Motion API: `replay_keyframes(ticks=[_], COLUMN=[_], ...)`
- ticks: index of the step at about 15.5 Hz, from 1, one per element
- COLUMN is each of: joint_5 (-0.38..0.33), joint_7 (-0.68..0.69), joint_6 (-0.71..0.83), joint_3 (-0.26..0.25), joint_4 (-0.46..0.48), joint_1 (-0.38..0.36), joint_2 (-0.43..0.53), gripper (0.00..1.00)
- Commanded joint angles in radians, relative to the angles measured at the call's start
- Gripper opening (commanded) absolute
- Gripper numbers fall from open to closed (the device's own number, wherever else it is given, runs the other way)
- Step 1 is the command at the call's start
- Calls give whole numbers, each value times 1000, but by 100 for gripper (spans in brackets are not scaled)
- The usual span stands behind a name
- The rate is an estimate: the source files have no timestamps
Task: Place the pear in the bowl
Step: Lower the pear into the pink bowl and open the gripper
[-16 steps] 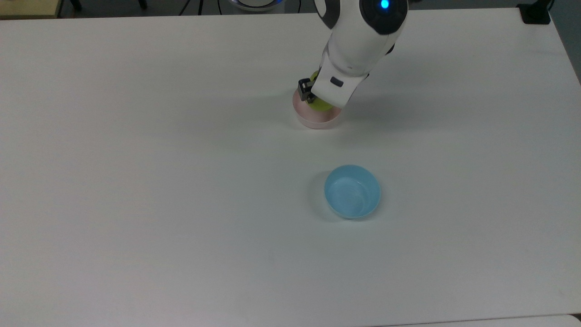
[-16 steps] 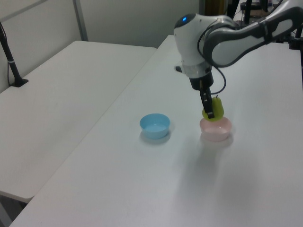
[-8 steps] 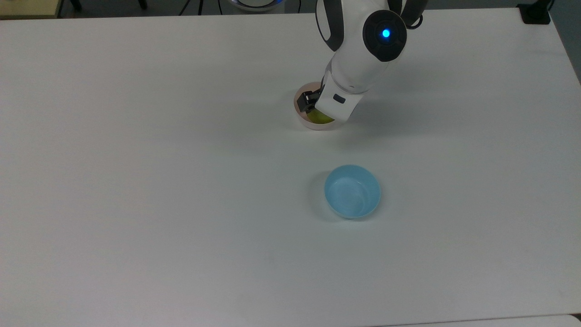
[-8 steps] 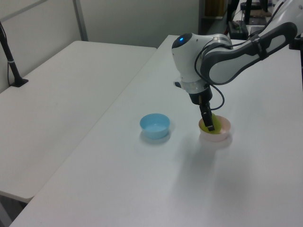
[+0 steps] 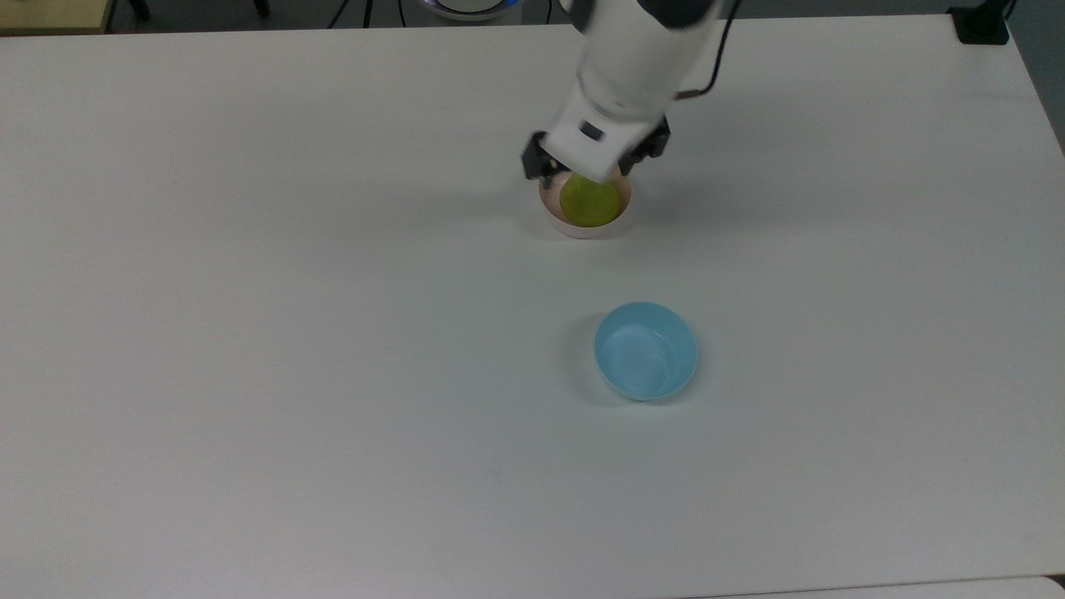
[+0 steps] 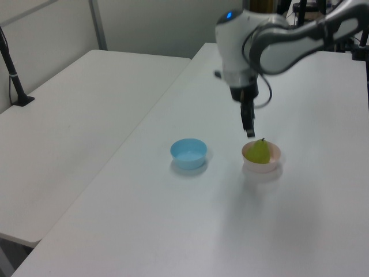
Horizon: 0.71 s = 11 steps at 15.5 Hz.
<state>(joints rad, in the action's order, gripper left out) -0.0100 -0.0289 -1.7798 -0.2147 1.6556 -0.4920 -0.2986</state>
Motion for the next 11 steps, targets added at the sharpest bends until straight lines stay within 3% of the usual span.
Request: replay_keyframes(ticks=[1,7,11], joint_5=[4,47,67], joint_7=[-46,-46,-46], joint_6=[29,66,59], joint_3=[96,104,100], joint_4=[27,15,9], joint_1=[189,381,412], joint_2=[122,187,187], gripper=[100,100,100])
